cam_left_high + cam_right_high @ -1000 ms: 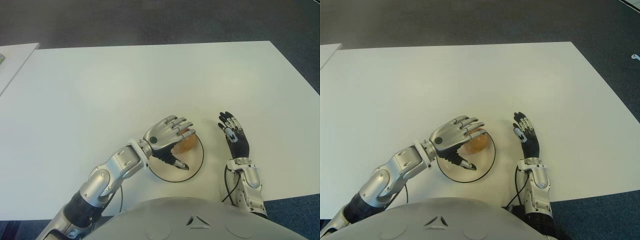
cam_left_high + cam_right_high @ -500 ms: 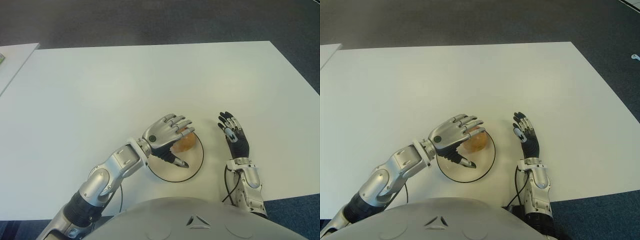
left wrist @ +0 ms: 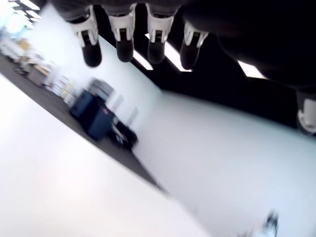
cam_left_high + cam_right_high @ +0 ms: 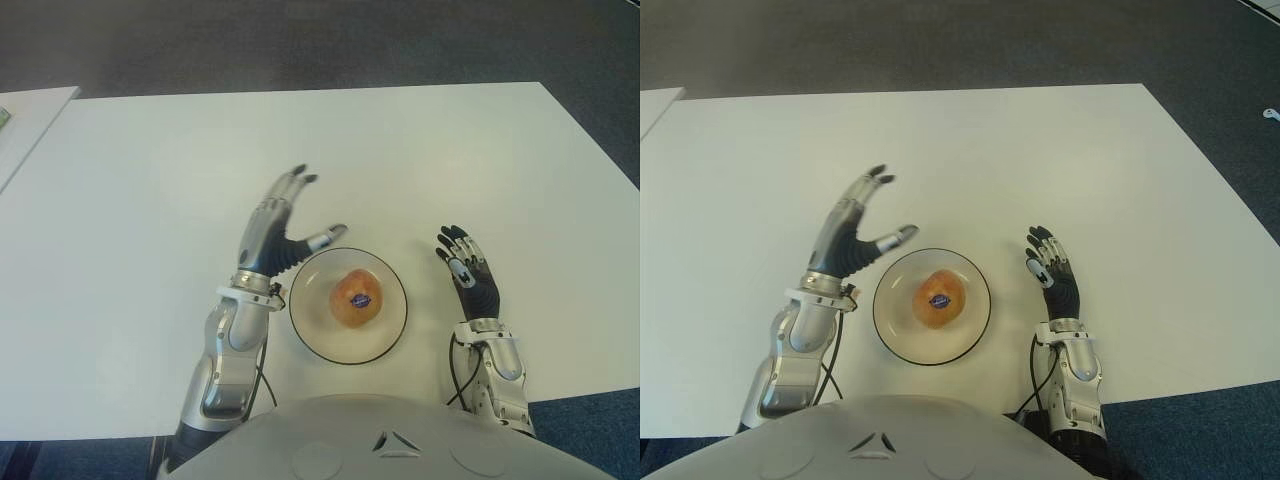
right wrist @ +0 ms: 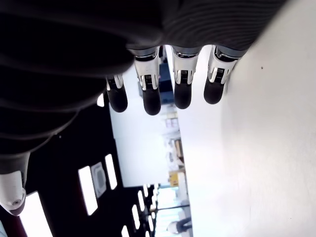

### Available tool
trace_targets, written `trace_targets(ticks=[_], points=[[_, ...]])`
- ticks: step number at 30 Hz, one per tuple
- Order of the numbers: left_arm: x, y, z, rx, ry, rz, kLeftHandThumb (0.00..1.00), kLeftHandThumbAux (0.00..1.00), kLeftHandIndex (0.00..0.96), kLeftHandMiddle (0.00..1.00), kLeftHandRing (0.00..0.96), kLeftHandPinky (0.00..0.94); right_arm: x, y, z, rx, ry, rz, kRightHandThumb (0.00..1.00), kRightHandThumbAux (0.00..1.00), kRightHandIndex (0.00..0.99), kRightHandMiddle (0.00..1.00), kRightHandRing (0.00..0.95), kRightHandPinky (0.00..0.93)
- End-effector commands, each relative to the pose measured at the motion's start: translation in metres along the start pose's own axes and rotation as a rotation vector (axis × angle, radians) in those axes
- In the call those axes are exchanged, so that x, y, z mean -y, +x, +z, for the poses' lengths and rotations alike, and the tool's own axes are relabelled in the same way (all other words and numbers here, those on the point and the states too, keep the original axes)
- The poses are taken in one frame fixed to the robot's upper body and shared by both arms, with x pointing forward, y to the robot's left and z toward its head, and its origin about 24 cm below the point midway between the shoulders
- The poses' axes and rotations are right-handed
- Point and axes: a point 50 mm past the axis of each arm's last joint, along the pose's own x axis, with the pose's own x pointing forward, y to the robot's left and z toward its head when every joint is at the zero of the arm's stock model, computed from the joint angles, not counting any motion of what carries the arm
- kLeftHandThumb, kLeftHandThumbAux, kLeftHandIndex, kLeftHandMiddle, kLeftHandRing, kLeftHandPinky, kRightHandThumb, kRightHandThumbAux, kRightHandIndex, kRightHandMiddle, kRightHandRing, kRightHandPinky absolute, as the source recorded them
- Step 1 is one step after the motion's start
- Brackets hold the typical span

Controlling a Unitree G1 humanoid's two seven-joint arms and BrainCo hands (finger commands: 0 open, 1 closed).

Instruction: Put the apples into the plate.

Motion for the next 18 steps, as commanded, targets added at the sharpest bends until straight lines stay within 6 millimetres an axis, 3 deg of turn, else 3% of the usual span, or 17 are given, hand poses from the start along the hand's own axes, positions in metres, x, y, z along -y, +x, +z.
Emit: trace_targets(ticks=[1,9,18], points=[[-0.001,-0.016,-0.016,-0.114,-0.099,0.096,0.142,0.394,0.209,0.137,0.121,0.16,0.0,-0.009,-0.011,-0.072,0.034,-0.004,0.242,0.533,0.11,0.13,0.09,0.106],[-0.014,-0.037,-0.034,-0.213,-0.004,0.165,0.038,0.408,0.199,0.151,0.133,0.163,-0.001,-0.011,-0.011,-0.076,0.046,0.001,0.246,0.545,0.098,0.116,0.083,0.094],[0.004,-0.067,-0.058,-0.329,-0.025,0.173,0.001,0.478,0.151,0.138,0.122,0.145,-0.003,-0.013,-0.011,-0.077,0.04,-0.006,0.253,0.535,0.112,0.13,0.078,0.09]])
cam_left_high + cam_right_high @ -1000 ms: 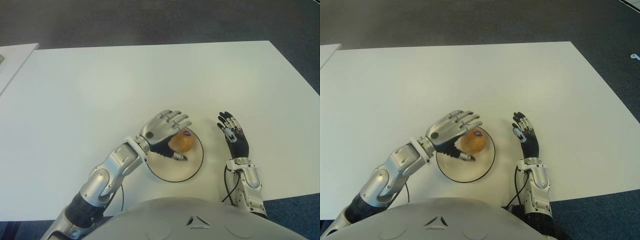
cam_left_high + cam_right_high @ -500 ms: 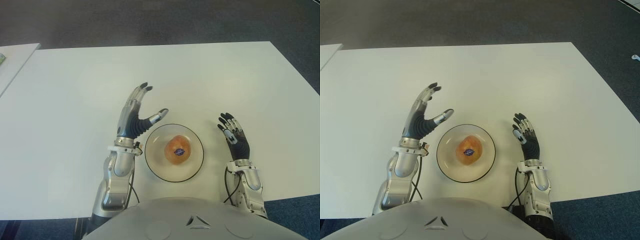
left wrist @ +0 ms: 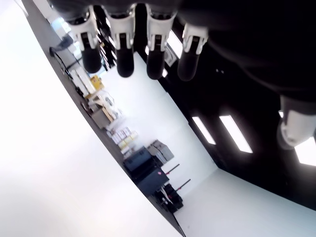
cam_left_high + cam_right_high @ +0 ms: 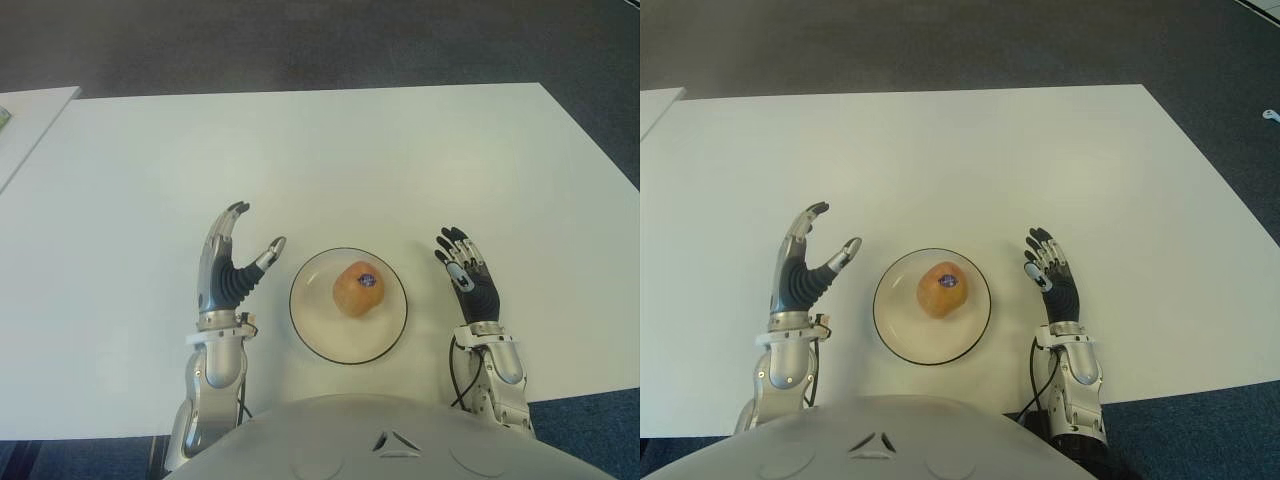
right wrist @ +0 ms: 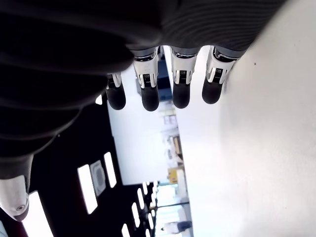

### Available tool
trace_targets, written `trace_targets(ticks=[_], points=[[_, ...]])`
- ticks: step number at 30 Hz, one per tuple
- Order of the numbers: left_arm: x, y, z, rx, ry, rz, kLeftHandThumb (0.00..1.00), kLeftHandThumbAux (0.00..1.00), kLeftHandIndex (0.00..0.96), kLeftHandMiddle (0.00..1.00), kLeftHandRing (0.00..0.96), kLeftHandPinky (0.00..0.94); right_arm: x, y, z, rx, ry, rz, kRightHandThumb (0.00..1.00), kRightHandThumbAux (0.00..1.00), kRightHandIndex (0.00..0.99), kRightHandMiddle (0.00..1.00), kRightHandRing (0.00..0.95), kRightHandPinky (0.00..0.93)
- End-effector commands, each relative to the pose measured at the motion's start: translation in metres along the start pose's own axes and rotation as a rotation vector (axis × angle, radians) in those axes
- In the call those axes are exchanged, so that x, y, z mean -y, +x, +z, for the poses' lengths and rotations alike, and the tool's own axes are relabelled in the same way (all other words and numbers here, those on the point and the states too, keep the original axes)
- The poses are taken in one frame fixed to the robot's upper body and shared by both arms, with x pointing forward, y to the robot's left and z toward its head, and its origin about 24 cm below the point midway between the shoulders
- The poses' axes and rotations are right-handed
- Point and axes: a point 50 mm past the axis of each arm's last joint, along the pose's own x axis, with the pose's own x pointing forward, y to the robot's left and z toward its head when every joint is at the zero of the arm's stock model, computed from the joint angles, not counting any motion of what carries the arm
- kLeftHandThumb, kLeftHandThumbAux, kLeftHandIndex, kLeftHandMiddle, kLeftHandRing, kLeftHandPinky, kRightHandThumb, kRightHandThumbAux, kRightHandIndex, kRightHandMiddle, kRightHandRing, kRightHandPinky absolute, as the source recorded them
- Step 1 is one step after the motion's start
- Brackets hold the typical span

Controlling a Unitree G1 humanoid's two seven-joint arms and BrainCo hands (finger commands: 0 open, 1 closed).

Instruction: Put the apples into the plate.

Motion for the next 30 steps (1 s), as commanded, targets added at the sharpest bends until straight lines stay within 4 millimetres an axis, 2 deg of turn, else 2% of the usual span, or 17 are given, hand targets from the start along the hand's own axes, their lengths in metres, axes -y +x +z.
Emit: trace_targets(ticks=[1,7,11,17,25,30], points=[[0.009,-0.016,-0.019,-0.093,-0.014,-0.013,0.0,0.488,0.147,0.136,0.119,0.139,-0.002,-0.007,-0.01,-0.064,0.018,-0.013,0.254,0.534,0.113,0.132,0.079,0.092],[0.011,-0.025,-0.028,-0.116,0.066,0.03,0.0,0.52,0.159,0.143,0.118,0.113,-0.004,-0.008,-0.008,-0.066,0.015,-0.016,0.238,0.538,0.117,0.129,0.074,0.073],[0.023,-0.041,-0.044,-0.13,0.108,0.027,0.0,0.516,0.16,0.15,0.117,0.091,-0.005,-0.009,-0.008,-0.068,0.012,-0.014,0.231,0.536,0.118,0.127,0.072,0.077],[0.036,-0.048,-0.048,-0.191,-0.038,-0.002,0.0,0.493,0.144,0.172,0.156,0.193,-0.006,-0.011,-0.006,-0.074,0.015,-0.011,0.222,0.534,0.118,0.123,0.071,0.081],[0.032,-0.053,-0.038,-0.163,-0.162,-0.09,0.0,0.483,0.131,0.196,0.184,0.207,-0.006,-0.012,-0.006,-0.077,0.027,-0.005,0.212,0.526,0.125,0.123,0.072,0.083],[0.033,-0.054,-0.036,-0.152,-0.245,-0.133,0.002,0.525,0.142,0.218,0.21,0.244,-0.006,-0.012,-0.007,-0.071,0.03,-0.006,0.207,0.525,0.136,0.124,0.07,0.072]])
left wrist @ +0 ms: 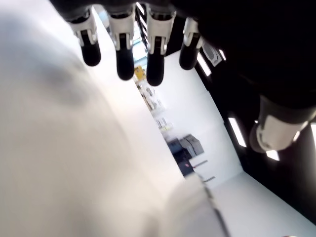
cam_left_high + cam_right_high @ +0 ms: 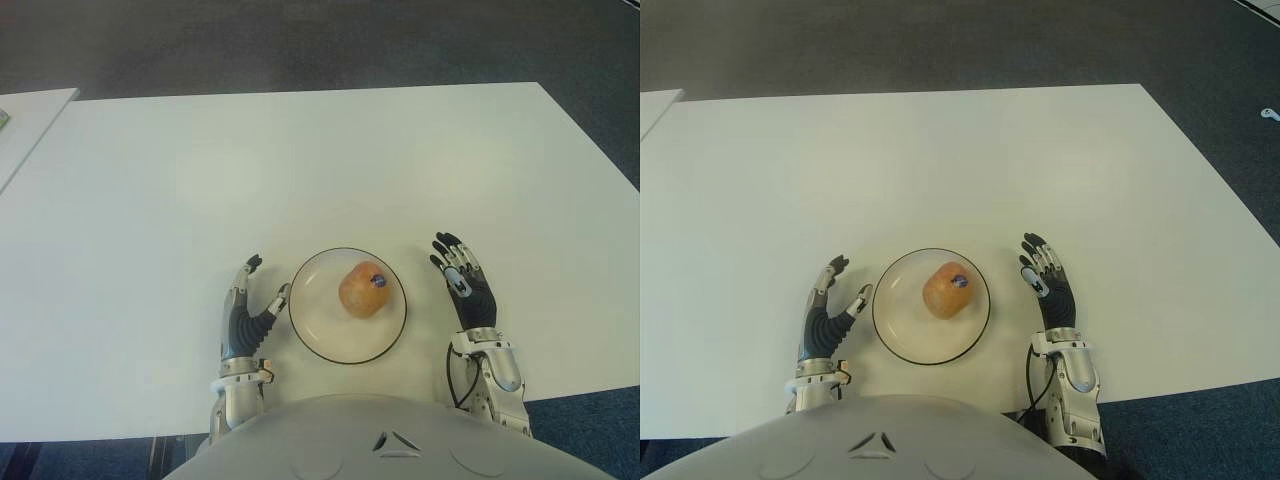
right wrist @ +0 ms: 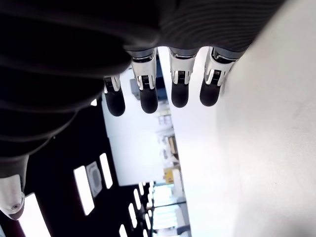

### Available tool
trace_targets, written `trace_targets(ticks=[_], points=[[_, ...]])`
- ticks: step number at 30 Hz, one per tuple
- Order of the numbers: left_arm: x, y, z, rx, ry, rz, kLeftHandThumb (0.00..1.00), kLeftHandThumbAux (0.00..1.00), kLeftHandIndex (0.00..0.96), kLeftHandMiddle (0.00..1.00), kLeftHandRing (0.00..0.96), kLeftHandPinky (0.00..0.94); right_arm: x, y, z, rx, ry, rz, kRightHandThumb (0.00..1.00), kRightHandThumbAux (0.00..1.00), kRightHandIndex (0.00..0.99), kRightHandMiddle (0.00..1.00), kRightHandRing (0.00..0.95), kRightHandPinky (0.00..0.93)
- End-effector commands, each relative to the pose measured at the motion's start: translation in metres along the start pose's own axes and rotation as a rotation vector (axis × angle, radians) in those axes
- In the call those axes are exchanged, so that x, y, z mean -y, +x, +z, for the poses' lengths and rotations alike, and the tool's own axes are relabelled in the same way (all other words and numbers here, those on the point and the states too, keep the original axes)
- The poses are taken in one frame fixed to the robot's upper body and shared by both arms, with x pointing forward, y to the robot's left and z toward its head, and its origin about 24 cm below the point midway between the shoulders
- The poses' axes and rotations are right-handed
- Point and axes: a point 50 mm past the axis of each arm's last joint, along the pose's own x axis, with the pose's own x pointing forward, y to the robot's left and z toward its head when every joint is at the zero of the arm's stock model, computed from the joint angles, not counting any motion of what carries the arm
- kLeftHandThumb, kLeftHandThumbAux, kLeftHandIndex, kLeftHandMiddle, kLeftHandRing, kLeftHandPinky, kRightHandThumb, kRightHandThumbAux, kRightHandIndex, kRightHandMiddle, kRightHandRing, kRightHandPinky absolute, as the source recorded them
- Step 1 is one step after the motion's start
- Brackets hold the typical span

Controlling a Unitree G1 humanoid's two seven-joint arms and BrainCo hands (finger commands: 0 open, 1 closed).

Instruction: Put the apples into the plate.

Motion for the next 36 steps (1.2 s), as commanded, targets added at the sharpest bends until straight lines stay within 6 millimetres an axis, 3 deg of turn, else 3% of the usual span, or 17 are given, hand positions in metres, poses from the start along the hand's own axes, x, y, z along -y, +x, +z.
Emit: trace_targets(ticks=[1,12,19,25,36], points=[[0.001,-0.004,0.001,-0.002,-0.073,-0.059,0.004,0.528,0.143,0.219,0.212,0.247,0.001,-0.005,-0.009,-0.05,0.017,-0.013,0.207,0.526,0.136,0.124,0.07,0.07],[0.002,-0.005,0.008,-0.021,-0.126,-0.15,0.001,0.534,0.122,0.228,0.243,0.28,0.0,-0.006,-0.008,-0.042,0.012,-0.008,0.208,0.55,0.129,0.116,0.063,0.068],[0.0,-0.007,0.009,-0.099,-0.155,-0.14,0.0,0.492,0.04,0.146,0.169,0.168,-0.003,-0.011,-0.005,-0.036,-0.032,0.03,0.201,0.552,0.069,0.055,0.009,0.006],[0.004,-0.009,0.013,-0.122,-0.345,-0.108,0.015,0.479,0.01,0.076,0.094,0.125,-0.009,-0.017,0.005,-0.013,-0.115,0.094,0.187,0.542,0.006,0.004,0.0,0.0],[0.001,-0.002,0.016,-0.044,-0.645,-0.158,0.059,0.451,0.078,0.112,0.101,0.144,-0.015,-0.018,0.018,0.0,-0.082,0.115,0.159,0.515,0.0,0.0,0.0,0.0]])
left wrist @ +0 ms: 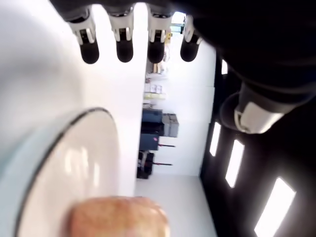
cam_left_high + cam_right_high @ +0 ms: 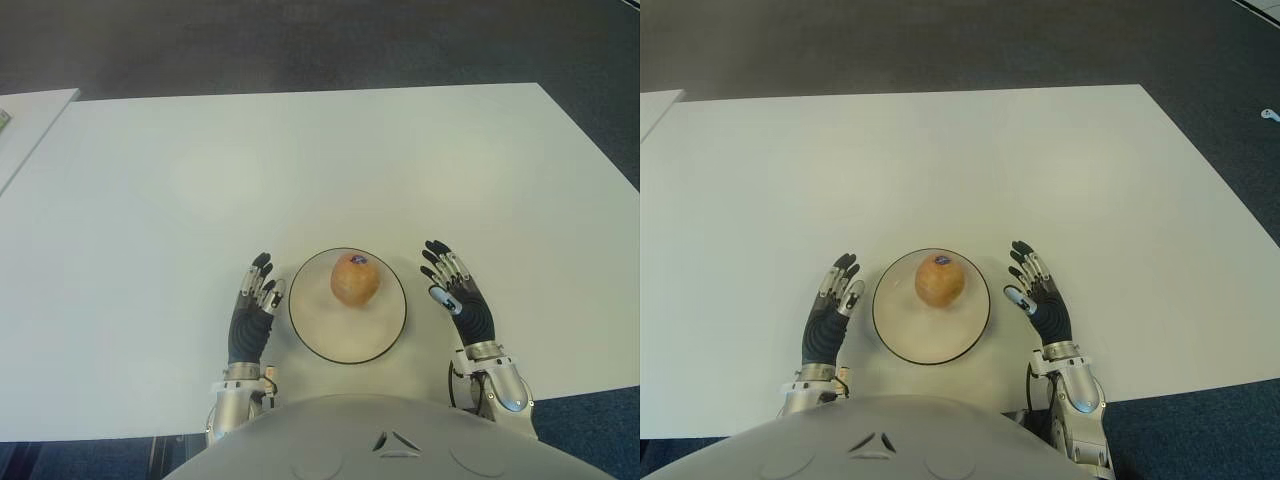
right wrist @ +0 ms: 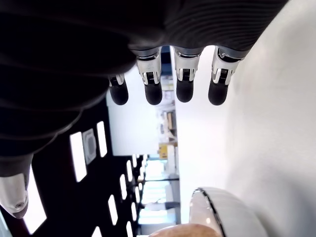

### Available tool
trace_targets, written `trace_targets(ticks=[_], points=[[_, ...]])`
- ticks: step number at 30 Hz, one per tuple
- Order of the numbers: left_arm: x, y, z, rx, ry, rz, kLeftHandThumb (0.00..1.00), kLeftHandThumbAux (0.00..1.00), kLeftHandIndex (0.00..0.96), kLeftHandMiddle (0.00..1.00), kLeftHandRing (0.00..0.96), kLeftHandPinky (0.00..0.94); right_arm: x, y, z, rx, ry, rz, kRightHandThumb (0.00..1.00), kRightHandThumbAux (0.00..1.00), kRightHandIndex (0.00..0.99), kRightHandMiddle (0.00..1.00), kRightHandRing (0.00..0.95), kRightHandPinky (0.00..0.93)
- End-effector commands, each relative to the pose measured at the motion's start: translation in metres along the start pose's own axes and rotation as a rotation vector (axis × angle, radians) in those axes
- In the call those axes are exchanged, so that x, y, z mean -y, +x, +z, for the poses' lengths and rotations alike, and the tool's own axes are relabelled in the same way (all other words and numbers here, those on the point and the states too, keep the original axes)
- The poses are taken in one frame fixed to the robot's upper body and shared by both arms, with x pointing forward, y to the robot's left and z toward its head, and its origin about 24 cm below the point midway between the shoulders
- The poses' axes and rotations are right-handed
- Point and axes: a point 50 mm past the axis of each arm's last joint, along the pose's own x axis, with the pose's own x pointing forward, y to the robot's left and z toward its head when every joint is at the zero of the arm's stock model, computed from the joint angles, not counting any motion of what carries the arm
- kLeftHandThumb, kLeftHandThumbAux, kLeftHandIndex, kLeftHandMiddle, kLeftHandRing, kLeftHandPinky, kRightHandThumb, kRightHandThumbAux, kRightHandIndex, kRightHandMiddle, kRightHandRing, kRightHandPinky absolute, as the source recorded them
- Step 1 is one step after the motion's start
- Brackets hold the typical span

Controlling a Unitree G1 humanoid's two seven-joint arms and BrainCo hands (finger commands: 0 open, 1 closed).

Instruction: Put the apples into the plate.

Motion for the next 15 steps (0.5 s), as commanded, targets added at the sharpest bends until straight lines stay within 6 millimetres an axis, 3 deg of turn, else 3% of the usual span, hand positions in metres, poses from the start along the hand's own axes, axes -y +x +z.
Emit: trace_targets(ticks=[1,8,15], points=[[-0.003,0.002,-0.002,0.007,-0.106,-0.031,0.064,0.45,0.085,0.116,0.104,0.145,0.0,0.0,0.003,-0.019,0.043,0.0,0.158,0.514,0.0,0.0,0.0,0.0],[-0.003,0.007,0.003,0.018,-0.182,-0.055,0.105,0.449,0.125,0.137,0.116,0.152,0.006,0.005,0.005,-0.031,0.071,0.008,0.162,0.515,0.0,0.0,0.0,0.0],[-0.002,0.01,0.009,0.032,-0.142,-0.083,0.122,0.47,0.143,0.134,0.116,0.164,0.011,0.01,0.004,-0.036,0.065,0.041,0.169,0.539,0.0,0.0,0.0,0.0]])
